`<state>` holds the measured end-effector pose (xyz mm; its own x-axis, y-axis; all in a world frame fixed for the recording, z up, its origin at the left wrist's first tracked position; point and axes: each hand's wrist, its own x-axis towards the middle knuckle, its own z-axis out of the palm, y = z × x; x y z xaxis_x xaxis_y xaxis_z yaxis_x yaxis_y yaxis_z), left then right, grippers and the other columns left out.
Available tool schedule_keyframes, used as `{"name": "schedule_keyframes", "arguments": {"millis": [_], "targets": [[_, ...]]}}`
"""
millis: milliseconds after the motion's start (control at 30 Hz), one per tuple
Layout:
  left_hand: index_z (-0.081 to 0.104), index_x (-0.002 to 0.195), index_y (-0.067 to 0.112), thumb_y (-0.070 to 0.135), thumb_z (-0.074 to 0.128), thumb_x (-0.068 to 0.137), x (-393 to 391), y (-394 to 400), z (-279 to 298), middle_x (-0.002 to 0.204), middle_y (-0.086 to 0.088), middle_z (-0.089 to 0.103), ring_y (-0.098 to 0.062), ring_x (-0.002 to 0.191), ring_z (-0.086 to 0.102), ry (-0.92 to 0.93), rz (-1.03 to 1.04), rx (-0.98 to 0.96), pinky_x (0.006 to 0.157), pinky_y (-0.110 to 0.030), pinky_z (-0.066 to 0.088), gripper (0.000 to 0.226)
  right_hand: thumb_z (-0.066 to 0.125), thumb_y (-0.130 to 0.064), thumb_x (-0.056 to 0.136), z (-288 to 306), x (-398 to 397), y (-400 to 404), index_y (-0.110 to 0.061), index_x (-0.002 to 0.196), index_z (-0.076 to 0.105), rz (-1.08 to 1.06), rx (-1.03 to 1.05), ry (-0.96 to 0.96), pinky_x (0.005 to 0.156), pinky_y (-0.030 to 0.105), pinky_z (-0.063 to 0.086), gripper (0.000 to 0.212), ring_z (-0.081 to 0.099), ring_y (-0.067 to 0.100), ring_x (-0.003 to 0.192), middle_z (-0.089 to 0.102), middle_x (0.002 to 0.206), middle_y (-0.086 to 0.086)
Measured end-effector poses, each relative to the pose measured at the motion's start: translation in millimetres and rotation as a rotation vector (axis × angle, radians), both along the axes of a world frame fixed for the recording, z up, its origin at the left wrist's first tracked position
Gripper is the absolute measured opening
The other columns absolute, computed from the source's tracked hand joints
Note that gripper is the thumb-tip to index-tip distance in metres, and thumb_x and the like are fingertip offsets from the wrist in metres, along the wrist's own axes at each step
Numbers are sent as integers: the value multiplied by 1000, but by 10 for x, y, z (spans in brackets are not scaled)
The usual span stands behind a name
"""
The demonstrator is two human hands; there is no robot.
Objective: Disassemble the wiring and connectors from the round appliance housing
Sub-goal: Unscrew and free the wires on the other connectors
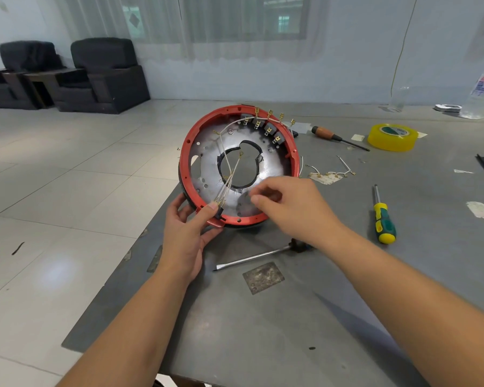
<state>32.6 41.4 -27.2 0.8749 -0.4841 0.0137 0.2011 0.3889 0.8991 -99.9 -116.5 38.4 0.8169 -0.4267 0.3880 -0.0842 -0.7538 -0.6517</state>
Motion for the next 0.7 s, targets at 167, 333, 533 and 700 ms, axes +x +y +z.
{"name": "schedule_keyframes", "arguments": {"millis": [167,333,533,700], "targets": [[50,149,16,16,87,75,11,17,-6,138,-14,67,-36,107,76,-13,-26,7,93,-62,61,83,59,-15,96,173,436,4,-17,95,75,-85,172,146,90,38,59,16,75,16,86,78,90,0],[51,148,18,18,88,74,27,11,-29,136,-12,69,-35,108,76,-17,-45,14,90,-59,62,83,62,-17,99,226,598,44,-17,83,68,-52,719,42,63,29,61,17,77,18,75,77,89,10],[51,149,18,17,88,75,53,14,-41,135,-10,70,-35,109,76,-14,-59,16,92,-62,61,83,64,-17,95,288,615,34,-14,97,74,-6,887,61,56,24,55,10,73,16,73,77,96,8],[52,147,17,15,88,74,51,1,-45,137,-13,68,-37,110,75,4,-54,10,92,-64,60,82,64,-17,91,351,642,-18,-15,87,67,-2,922,86,60,27,57,5,73,20,72,75,85,4]]}}
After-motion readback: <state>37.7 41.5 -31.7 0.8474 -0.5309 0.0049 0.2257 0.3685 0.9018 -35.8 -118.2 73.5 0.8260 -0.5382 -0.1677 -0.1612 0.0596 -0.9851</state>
